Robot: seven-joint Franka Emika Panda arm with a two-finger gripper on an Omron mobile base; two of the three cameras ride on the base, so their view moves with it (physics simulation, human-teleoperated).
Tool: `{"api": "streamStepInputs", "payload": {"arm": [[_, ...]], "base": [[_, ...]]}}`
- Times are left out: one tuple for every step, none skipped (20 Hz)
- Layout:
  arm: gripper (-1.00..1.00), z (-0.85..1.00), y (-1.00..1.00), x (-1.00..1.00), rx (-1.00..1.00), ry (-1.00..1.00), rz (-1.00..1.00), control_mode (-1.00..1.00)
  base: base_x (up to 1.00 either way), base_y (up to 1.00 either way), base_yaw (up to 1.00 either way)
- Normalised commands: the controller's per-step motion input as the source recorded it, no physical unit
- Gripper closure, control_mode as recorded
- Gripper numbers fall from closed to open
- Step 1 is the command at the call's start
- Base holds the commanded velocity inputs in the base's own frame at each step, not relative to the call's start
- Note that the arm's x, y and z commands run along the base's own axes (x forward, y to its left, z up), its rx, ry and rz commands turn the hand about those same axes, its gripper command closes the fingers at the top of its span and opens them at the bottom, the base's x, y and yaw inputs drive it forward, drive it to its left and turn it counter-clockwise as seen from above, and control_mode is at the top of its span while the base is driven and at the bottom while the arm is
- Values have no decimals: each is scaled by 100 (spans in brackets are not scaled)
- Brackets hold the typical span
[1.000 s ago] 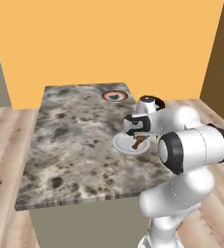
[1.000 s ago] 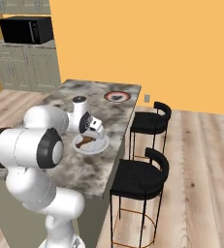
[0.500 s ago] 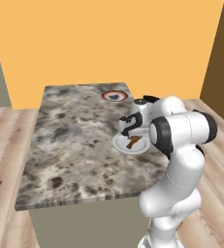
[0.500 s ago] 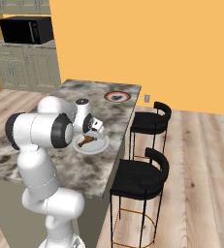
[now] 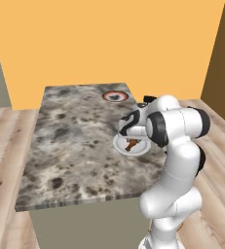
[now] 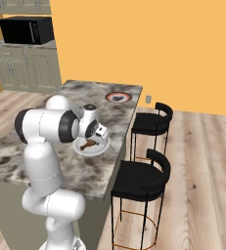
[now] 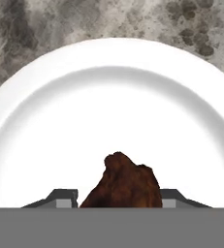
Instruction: Take the chicken drumsticks from the pan and place one on each plate on the dining counter.
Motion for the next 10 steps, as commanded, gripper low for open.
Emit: {"api": "streamStepInputs", "payload": {"arm": [[-100,-18,0,12,0,0,0,-100],[-100,-16,0,14,0,0,0,-100],[-100,-13,0,19,0,0,0,-100],[-100,-9,0,18,0,0,0,-100],[-100,-7,0,18,0,0,0,-100],[-100,-1,0,16,0,0,0,-100],[-100,0,0,13,0,0,0,-100],[-100,38,0,11,0,0,0,-100],[-100,46,0,2,0,0,0,-100],[-100,43,0,0,0,0,0,-100]], "base": [[0,0,0],[0,0,0],[0,0,0],[0,0,0],[0,0,0],[0,0,0],[0,0,0],[0,0,0],[0,0,0],[0,0,0]]}}
